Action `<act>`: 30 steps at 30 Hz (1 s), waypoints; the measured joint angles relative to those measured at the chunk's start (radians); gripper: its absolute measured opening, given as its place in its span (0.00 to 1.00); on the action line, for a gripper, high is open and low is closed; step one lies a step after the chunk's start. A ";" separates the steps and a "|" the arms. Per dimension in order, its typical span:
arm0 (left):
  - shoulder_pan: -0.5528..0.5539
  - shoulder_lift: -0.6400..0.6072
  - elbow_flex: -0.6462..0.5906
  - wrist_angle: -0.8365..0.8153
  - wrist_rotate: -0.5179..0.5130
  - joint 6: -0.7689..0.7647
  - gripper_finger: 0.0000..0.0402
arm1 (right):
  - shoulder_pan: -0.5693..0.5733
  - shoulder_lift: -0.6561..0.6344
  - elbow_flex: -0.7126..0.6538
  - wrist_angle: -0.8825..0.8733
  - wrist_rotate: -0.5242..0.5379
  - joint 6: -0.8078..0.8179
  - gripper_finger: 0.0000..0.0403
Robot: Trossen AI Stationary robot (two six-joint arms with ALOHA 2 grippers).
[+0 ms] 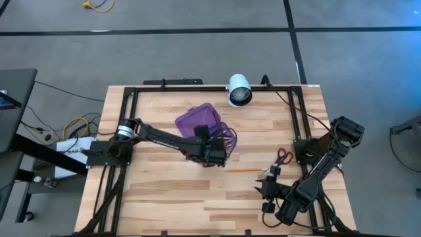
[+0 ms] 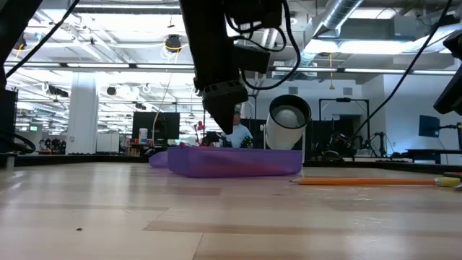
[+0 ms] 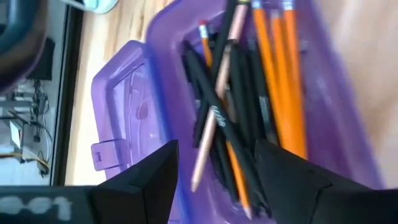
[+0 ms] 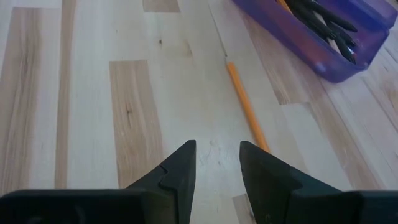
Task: Pick & place school supplies into a supply box
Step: Put the orange pencil into the purple supply box
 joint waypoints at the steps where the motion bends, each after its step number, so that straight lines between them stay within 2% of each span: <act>1: -0.013 0.000 0.000 -0.002 -0.001 -0.001 0.51 | -0.003 0.000 0.000 0.000 0.001 -0.001 0.29; 7: -0.127 -0.003 0.000 -0.040 -0.002 -0.040 0.48 | -0.040 0.000 0.000 0.000 0.002 -0.011 0.29; 16: -0.338 -0.004 0.000 -0.134 -0.001 -0.148 0.43 | -0.130 0.000 0.000 0.026 -0.018 -0.153 0.29; 21: -0.435 -0.004 0.000 -0.133 0.037 -0.152 0.44 | -0.203 0.000 0.000 0.017 -0.172 -0.252 0.29; 24: -0.488 -0.004 0.000 -0.135 0.059 -0.175 0.44 | -0.241 0.000 0.000 -0.033 -0.215 -0.294 0.29; 27: -0.536 -0.005 0.000 -0.158 0.057 -0.236 0.44 | -0.278 0.000 0.000 -0.149 -0.253 -0.279 0.29; 30: -0.581 -0.005 0.000 -0.196 0.039 -0.317 0.44 | -0.314 0.000 -0.008 -0.208 -0.350 -0.262 0.29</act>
